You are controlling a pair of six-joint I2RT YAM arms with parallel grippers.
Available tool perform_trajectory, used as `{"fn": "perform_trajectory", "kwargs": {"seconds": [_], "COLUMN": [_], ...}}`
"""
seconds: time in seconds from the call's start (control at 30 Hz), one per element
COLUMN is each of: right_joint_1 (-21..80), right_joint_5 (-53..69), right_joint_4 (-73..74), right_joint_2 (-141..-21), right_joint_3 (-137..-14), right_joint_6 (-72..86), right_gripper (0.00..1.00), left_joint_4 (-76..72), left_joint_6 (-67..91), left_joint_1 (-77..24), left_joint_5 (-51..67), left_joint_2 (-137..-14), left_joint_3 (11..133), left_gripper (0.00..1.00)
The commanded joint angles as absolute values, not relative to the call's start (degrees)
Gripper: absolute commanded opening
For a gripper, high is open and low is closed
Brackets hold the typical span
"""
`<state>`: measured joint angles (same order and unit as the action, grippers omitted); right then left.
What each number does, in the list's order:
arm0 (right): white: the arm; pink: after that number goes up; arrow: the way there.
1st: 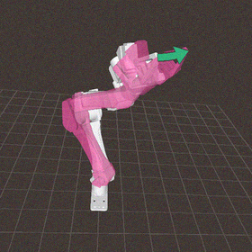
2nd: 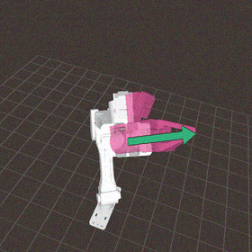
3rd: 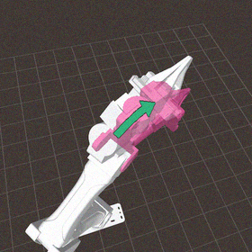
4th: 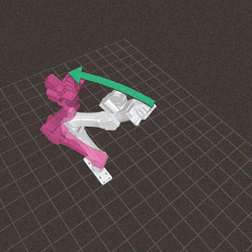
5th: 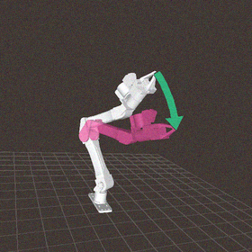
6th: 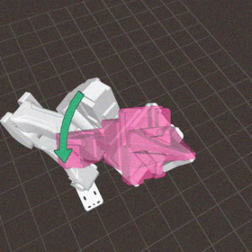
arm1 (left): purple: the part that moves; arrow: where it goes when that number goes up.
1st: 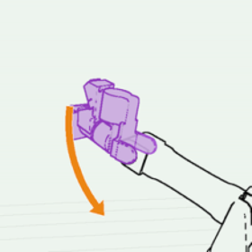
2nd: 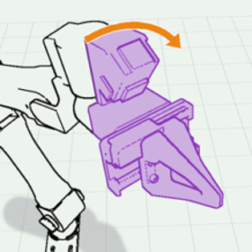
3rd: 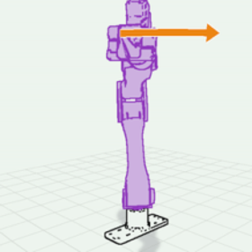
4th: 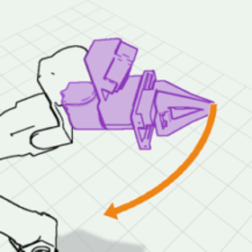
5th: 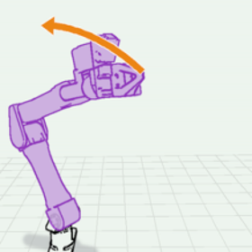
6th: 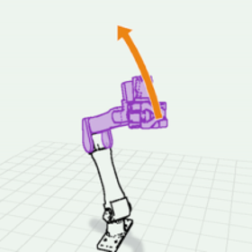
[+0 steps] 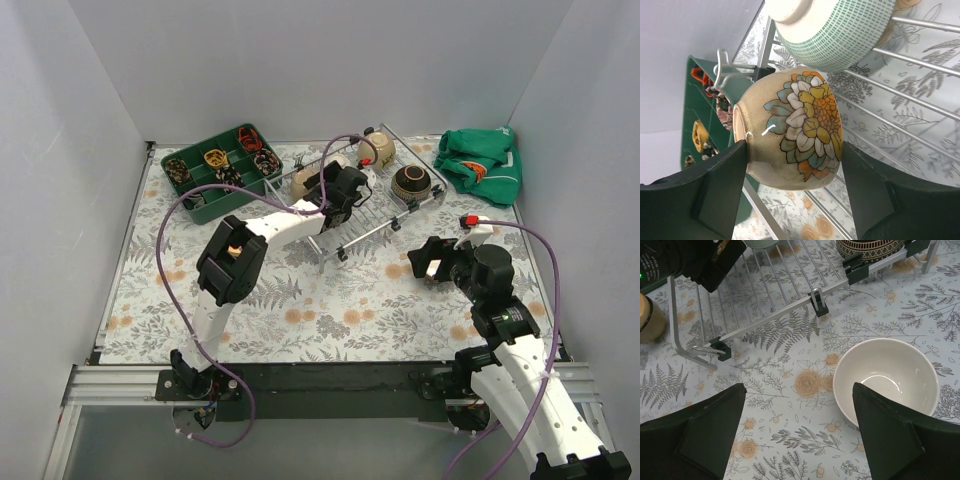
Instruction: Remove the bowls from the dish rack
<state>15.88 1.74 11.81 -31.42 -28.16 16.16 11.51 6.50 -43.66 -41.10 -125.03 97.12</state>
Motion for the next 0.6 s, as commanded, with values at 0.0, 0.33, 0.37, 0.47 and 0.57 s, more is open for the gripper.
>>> {"fn": "perform_trajectory", "kwargs": {"seconds": [0.0,0.33,0.37,0.47,0.57], "right_joint_1": [16.17,16.17,16.26,16.17,16.17], "right_joint_5": [6.58,16.51,17.31,20.73,24.07], "right_joint_4": [7.56,0.71,-1.39,-6.21,-9.39], "right_joint_2": [-31.11,-34.89,-35.68,-37.52,-40.68], "right_joint_3": [-28.74,-27.95,-27.78,-26.72,-26.37], "right_joint_6": [16.43,19.60,19.86,21.35,22.85], "right_gripper": [0.95,0.94,0.94,0.94,0.94], "left_joint_4": [12.48,17.04,18.27,20.47,21.18], "left_joint_6": [13.34,26.09,29.06,35.04,39.80], "left_joint_1": [-44.03,-43.07,-42.81,-41.58,-40.26], "left_joint_5": [-40.17,-36.31,-35.60,-32.27,-27.80], "left_joint_2": [-116.37,-111.01,-110.66,-108.99,-106.45], "left_joint_3": [96.86,97.91,98.17,98.96,98.00], "left_gripper": [0.30,0.22,0.22,0.22,0.21]}}
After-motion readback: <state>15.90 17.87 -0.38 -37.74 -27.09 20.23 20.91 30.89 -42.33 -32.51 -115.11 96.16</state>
